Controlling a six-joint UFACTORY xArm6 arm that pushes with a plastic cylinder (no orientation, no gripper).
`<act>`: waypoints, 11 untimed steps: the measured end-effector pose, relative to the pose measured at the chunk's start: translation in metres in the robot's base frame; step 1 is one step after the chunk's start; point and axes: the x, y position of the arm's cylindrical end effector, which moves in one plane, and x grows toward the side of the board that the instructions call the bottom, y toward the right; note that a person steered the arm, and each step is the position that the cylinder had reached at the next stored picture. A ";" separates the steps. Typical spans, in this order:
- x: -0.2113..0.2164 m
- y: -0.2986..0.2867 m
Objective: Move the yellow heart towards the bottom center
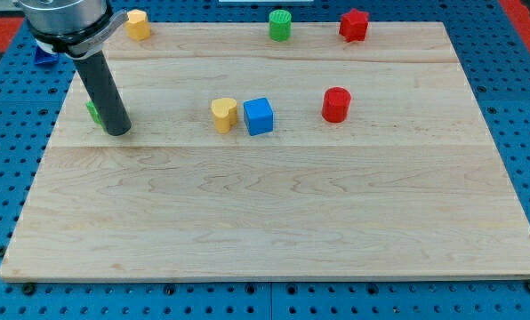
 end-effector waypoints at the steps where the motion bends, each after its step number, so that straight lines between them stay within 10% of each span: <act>1: 0.003 0.052; 11: 0.012 0.129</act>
